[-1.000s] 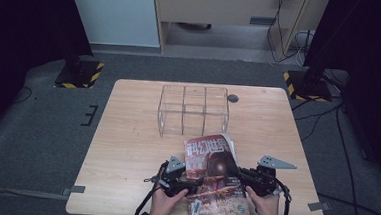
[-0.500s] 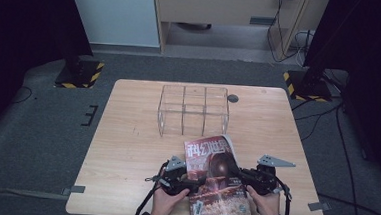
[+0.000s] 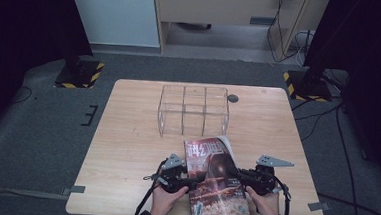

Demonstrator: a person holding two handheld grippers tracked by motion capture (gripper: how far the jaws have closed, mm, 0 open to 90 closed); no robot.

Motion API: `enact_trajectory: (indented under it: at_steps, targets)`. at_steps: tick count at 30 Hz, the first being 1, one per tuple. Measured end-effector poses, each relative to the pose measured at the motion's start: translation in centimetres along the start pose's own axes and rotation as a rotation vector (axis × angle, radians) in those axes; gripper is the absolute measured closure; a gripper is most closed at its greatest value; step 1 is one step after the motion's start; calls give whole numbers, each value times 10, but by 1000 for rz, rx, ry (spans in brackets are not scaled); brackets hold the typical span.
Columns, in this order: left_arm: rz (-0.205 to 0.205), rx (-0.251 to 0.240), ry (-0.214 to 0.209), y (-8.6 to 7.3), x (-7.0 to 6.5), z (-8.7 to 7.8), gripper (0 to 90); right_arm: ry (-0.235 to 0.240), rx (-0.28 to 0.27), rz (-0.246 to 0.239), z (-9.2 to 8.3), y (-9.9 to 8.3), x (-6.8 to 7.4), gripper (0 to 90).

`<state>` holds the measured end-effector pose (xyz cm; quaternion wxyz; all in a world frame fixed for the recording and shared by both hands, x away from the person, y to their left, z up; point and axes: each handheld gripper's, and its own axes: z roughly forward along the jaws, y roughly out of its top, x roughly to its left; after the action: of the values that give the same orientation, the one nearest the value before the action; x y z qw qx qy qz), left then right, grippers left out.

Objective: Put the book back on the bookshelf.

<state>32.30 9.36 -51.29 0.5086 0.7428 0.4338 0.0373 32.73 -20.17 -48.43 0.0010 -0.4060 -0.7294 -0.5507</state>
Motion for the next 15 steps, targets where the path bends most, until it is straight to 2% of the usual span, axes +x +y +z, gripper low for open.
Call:
enact_trajectory:
  at_steps: [5,6,12,13,15]
  targets:
    - [-9,1,13,1,1,-1,451,8,-1,2,0,0,0,849]
    - [-24,2,9,1,2,0,454,10,0,-2,1,0,1,849]
    - [-49,7,-8,1,3,3,475,20,-2,-5,1,0,1,849]
    - [-42,15,-4,0,1,5,509,36,-8,-2,2,0,2,849]
    - [-50,15,-3,0,1,4,538,34,-3,-7,4,0,3,849]
